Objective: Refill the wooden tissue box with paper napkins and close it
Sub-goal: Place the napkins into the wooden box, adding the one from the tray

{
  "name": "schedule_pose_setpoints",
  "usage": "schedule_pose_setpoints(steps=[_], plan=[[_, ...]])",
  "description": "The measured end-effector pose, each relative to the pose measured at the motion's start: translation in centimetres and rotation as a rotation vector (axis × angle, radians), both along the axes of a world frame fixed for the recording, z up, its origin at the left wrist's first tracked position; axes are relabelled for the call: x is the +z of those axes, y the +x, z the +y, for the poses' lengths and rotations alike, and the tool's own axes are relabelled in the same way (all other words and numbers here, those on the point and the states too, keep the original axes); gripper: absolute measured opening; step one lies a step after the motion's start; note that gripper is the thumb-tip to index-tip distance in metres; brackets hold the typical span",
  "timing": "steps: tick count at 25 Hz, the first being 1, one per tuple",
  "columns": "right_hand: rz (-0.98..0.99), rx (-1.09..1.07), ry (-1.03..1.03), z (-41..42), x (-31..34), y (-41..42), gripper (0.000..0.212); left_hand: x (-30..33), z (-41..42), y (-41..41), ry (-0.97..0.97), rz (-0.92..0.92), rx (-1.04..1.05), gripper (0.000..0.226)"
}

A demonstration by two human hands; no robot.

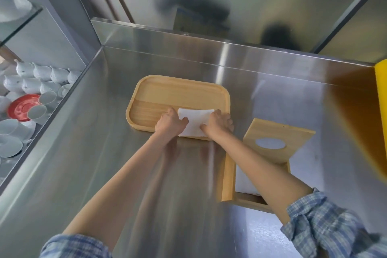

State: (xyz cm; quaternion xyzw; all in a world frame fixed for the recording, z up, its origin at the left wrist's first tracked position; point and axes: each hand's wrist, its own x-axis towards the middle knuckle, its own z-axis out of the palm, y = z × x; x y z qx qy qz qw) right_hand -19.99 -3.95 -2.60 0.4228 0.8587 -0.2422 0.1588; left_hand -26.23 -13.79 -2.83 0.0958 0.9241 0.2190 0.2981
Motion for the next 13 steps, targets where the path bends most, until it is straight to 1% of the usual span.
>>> schedule_pose_setpoints(steps=[5, 10, 12, 13], plan=[[0.031, -0.088, -0.024, 0.6, -1.0, -0.7, 0.064, -0.9, 0.7, -0.4, 0.04, -0.088, 0.048, 0.053], [0.086, -0.086, -0.018, 0.6, -1.4, -0.5, 0.059, -1.7, 0.8, -1.4, 0.042, -0.154, 0.09, 0.055], [0.102, -0.098, -0.034, 0.6, -1.4, -0.5, 0.057, -1.7, 0.7, -1.6, 0.058, -0.186, 0.092, 0.048], [0.105, -0.111, -0.051, 0.6, -1.4, -0.5, 0.057, -1.6, 0.6, -1.6, 0.07, -0.194, 0.085, 0.039]])
